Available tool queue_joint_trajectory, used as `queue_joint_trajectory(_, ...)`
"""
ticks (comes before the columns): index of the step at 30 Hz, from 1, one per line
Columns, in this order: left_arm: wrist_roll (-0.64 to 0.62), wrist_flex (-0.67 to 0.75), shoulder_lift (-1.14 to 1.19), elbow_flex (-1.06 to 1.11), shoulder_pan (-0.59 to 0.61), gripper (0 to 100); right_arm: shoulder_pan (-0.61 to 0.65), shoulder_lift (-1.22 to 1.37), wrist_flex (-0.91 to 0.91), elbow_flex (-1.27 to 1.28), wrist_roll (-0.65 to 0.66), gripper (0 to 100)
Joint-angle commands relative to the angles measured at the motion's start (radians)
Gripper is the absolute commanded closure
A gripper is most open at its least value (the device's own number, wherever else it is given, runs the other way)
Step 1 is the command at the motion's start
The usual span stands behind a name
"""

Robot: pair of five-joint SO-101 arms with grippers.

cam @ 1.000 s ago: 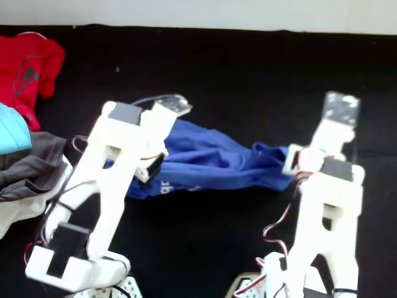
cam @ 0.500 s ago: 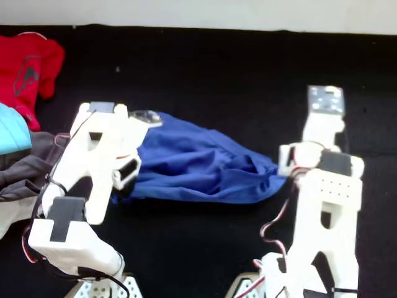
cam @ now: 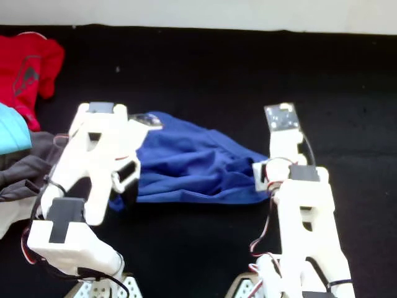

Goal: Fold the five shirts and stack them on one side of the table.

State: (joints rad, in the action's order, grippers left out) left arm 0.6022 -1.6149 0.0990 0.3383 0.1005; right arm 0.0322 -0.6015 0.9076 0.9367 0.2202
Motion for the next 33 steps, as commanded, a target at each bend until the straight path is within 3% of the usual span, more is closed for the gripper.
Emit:
queue_joint_trajectory(1,0.009,-0.011,-0.044,-0.004,0.061,86,0.030,-0.018,-0.039,0.002,0.015,81.3)
queue_joint_trajectory(4,0.009,-0.009,-0.044,-0.015,0.099,100,0.047,-0.030,0.010,0.002,0.018,99.8)
queue_joint_trajectory(9,0.003,-0.018,-0.056,-0.047,0.105,99,0.047,-0.031,0.189,-0.024,0.037,99.2)
queue_joint_trajectory(18,-0.038,-0.123,-0.042,-0.395,0.099,99,0.048,-0.031,0.613,-0.208,0.379,99.1)
queue_joint_trajectory(22,-0.120,-0.109,0.036,-0.472,0.048,89,0.051,-0.031,0.796,-0.367,0.465,98.8)
queue_joint_trajectory(26,-0.198,-0.115,0.153,-0.562,0.030,78,0.044,-0.036,0.857,-0.504,0.488,90.1)
queue_joint_trajectory(30,-0.212,-0.132,0.242,-0.631,0.030,77,0.058,-0.076,0.851,-0.515,0.486,75.1)
queue_joint_trajectory(33,-0.212,-0.124,0.305,-0.668,0.002,77,0.068,-0.073,0.746,-0.501,0.434,73.9)
